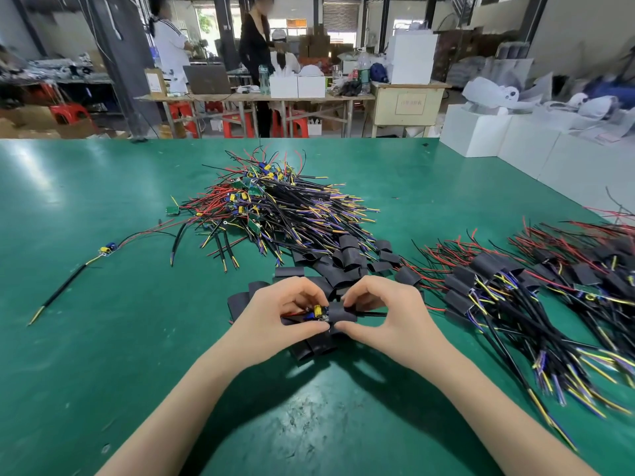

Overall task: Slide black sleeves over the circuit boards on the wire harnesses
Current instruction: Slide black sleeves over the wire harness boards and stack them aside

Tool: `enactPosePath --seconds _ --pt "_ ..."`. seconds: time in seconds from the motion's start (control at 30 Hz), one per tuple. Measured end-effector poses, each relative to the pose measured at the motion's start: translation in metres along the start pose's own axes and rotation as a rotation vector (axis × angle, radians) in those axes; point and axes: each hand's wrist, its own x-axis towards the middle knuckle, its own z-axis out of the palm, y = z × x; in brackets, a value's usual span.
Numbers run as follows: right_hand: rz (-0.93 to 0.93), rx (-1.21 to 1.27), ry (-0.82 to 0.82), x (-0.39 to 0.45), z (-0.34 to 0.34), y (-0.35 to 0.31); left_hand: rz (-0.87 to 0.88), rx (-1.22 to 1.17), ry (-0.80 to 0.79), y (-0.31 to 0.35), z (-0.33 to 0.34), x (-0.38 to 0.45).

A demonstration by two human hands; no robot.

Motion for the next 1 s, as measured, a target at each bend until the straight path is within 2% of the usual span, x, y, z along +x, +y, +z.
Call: enactPosePath --seconds 0.1,0.3,1.0 --pt "0.006 -0.091 -0.016 0.0002 -0.0014 0.0008 0.003 0.004 -0.018 0.0002 0.0002 -0.0003" --pt "-0.005 -0.067 -0.065 0.001 -0.0006 -0.0022 0.007 -0.021 0.008 0.0014 0.0019 0.0001" --pt "-0.078 -0.132 -0.039 -0.0019 0.0003 -0.005 -0.029 -0.094 0.05 -0.0019 0.0044 0.0019"
